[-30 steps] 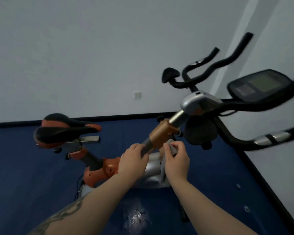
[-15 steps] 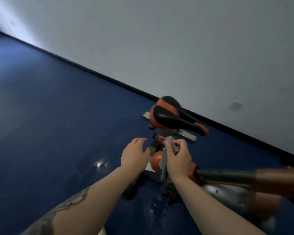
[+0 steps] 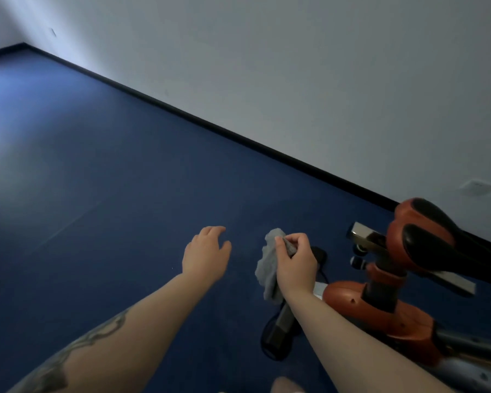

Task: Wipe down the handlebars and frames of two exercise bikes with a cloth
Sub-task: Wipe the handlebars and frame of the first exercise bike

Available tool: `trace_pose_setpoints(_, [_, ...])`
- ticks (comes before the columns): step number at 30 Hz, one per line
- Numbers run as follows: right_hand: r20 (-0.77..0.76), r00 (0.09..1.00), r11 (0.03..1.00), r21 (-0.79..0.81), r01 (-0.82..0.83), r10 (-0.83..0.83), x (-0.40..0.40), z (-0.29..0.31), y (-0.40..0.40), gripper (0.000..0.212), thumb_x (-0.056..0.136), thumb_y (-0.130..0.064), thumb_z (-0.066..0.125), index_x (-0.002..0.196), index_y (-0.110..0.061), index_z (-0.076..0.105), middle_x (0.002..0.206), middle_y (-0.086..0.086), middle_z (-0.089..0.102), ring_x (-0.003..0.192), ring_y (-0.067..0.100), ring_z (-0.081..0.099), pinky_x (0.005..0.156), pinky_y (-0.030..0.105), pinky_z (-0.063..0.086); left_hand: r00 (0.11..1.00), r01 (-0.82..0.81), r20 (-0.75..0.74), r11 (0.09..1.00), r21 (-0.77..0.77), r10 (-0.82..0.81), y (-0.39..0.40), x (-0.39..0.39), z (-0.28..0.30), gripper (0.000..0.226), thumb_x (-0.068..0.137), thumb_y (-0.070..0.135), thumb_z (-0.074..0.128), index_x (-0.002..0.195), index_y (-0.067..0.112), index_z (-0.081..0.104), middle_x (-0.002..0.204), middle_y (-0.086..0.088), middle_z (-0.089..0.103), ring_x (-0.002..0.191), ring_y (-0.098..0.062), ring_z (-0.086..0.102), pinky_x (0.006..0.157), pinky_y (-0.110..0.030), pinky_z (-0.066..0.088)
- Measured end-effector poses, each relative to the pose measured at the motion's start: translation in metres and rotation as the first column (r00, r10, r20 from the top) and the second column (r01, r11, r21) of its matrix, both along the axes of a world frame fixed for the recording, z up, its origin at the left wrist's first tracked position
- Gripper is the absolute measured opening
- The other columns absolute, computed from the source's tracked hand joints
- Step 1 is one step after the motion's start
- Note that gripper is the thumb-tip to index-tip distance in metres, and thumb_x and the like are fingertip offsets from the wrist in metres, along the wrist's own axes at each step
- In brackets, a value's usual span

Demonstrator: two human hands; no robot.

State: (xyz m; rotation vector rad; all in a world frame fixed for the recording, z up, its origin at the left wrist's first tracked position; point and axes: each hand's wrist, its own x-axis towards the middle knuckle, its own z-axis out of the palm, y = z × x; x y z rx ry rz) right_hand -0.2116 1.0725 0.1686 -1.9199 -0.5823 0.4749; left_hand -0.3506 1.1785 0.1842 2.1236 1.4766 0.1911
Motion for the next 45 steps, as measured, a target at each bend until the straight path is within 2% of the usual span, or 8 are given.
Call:
trace_pose_setpoints(11, [0.014,0.993,0.990,-0.079,0.117,-0.116,0.059,-0.027,0.138,0.016,0.091,-0.039,0.057,0.083,-0.031,0.046,0.082,-0.012,0.060,0.074,0.006,0.058,0.055,0.023,0.041,0.986,0.164,0.009,0.984,-0.064,-0.164,0.137,0.084,-0.017,0.047,0.097,0.034,0.042,0.143,0.024,0.040,0.150,0.005,0.039,0.130,-0.018,0.043,0.107,-0.037,0.037])
trace_pose_setpoints(15, [0.015,0.995,0.990,-0.099,0.097,-0.096,0.114,-0.035,0.197,0.015,0.089,-0.036,0.061,0.082,-0.029,0.050,0.084,-0.012,0.060,0.075,0.004,0.057,0.062,0.028,0.049,0.960,0.271,-0.048,0.960,-0.072,-0.274,0.209,0.153,-0.016,0.048,0.098,0.034,0.041,0.144,0.024,0.038,0.151,0.004,0.037,0.130,-0.019,0.043,0.106,-0.037,0.038])
trace_pose_setpoints(19, [0.080,0.987,0.979,-0.137,0.151,-0.141,0.180,-0.031,0.246,0.016,0.089,-0.035,0.061,0.079,-0.029,0.050,0.082,-0.014,0.057,0.071,0.002,0.055,0.058,0.022,0.044,0.931,0.347,-0.085,0.933,-0.093,-0.355,0.270,0.229,-0.011,0.048,0.097,0.034,0.042,0.144,0.025,0.038,0.151,0.005,0.037,0.130,-0.019,0.043,0.106,-0.038,0.039])
trace_pose_setpoints(29, [0.118,0.902,0.889,-0.154,0.430,-0.416,0.329,-0.025,0.336,0.015,0.090,-0.035,0.060,0.081,-0.029,0.050,0.085,-0.013,0.057,0.072,0.003,0.056,0.057,0.024,0.044,0.788,0.607,-0.037,0.786,-0.116,-0.614,0.378,0.413,-0.015,0.048,0.097,0.034,0.043,0.143,0.026,0.039,0.151,0.004,0.037,0.131,-0.018,0.042,0.106,-0.037,0.039])
trace_pose_setpoints(32, [0.084,0.808,0.795,-0.146,0.589,-0.583,0.375,-0.021,0.355,0.016,0.090,-0.035,0.060,0.080,-0.028,0.051,0.084,-0.011,0.058,0.072,0.005,0.057,0.061,0.030,0.050,0.685,0.721,-0.053,0.686,-0.099,-0.727,0.416,0.475,-0.012,0.048,0.097,0.033,0.042,0.144,0.025,0.039,0.151,0.004,0.038,0.130,-0.019,0.043,0.105,-0.038,0.040])
trace_pose_setpoints(37, [0.037,0.571,0.564,-0.120,0.817,-0.820,0.431,-0.009,0.360,0.016,0.091,-0.033,0.060,0.078,-0.027,0.051,0.082,-0.009,0.061,0.073,0.007,0.060,0.062,0.031,0.052,0.478,0.874,-0.058,0.481,-0.065,-0.877,0.442,0.585,-0.003,0.046,0.097,0.032,0.043,0.142,0.022,0.042,0.146,0.002,0.044,0.126,-0.020,0.048,0.104,-0.036,0.041])
trace_pose_setpoints(40, [0.013,0.417,0.412,-0.114,0.904,-0.909,0.450,-0.002,0.341,0.015,0.091,-0.033,0.060,0.080,-0.025,0.053,0.081,-0.009,0.062,0.073,0.006,0.060,0.064,0.030,0.052,0.354,0.934,-0.014,0.355,-0.052,-0.935,0.416,0.638,-0.001,0.045,0.096,0.029,0.044,0.140,0.019,0.045,0.143,-0.002,0.048,0.123,-0.021,0.050,0.103,-0.036,0.040])
trace_pose_setpoints(45, [0.042,0.140,0.133,-0.133,0.982,-0.989,0.465,0.001,0.281,0.017,0.091,-0.033,0.060,0.077,-0.026,0.052,0.079,-0.009,0.061,0.070,0.005,0.057,0.058,0.025,0.045,0.080,0.994,0.108,0.071,-0.085,-0.991,0.335,0.685,-0.002,0.046,0.096,0.030,0.045,0.141,0.021,0.043,0.144,0.000,0.046,0.122,-0.019,0.051,0.103,-0.036,0.041])
